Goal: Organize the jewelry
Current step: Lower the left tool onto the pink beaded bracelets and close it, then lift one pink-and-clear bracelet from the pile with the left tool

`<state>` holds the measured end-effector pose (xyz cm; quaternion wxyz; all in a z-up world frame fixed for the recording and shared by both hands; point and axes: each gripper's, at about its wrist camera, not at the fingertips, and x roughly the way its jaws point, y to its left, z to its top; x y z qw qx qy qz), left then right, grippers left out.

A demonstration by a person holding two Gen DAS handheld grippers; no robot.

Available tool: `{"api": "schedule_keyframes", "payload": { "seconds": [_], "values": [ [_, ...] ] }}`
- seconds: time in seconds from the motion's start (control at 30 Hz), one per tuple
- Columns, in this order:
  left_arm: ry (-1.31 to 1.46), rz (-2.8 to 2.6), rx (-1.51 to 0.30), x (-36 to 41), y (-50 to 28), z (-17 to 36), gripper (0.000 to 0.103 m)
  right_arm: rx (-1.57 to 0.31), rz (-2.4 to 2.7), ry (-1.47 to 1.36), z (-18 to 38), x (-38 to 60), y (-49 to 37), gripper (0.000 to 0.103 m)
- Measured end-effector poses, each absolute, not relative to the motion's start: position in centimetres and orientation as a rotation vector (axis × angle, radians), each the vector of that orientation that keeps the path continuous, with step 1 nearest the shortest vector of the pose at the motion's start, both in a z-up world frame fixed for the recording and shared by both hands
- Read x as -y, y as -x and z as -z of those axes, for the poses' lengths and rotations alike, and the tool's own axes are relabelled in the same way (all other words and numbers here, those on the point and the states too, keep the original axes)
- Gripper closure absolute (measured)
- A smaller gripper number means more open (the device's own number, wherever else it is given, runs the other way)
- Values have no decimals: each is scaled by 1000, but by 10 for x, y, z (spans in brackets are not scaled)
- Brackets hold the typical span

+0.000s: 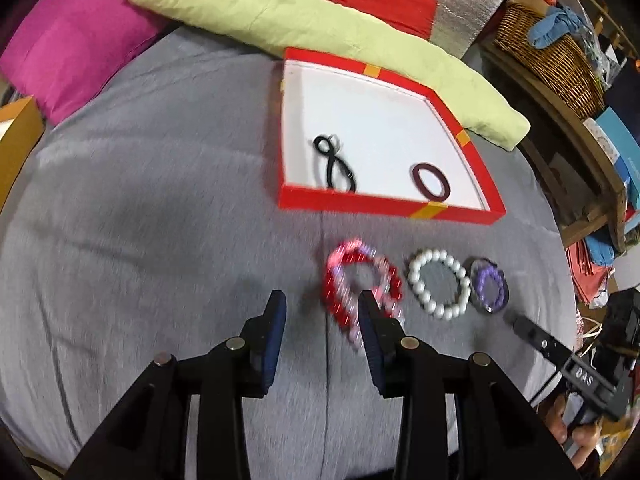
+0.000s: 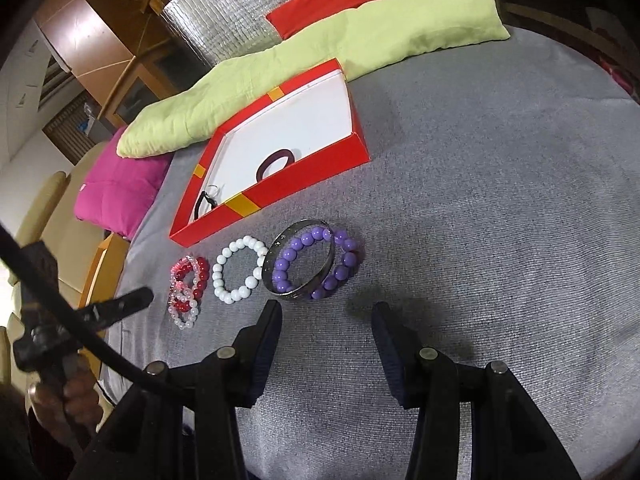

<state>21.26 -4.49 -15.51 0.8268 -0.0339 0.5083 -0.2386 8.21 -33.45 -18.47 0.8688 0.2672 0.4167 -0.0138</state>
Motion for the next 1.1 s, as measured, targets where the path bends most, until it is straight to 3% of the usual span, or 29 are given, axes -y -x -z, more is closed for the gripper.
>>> {"api": "schedule_keyframes", "payload": {
  "seconds": [0.2, 0.3, 0.43, 0.77, 1.1],
  "values": [
    [52, 533, -1110, 64, -244, 164, 66, -870, 30, -570, 185, 337, -83, 53],
    [36, 553, -1151, 70, -248, 171, 85, -869, 31, -569, 185, 338, -83, 53],
    [4, 562, -1138, 67, -234, 172, 94, -863, 38, -575, 184, 342, -82, 53],
    [-30, 530, -1122, 22, -189, 173, 94, -863, 46, -582, 184, 343, -82, 53],
    [9, 517, -1004, 6, -208, 137, 94, -854, 43, -565, 177, 336, -80, 53]
  ]
}}
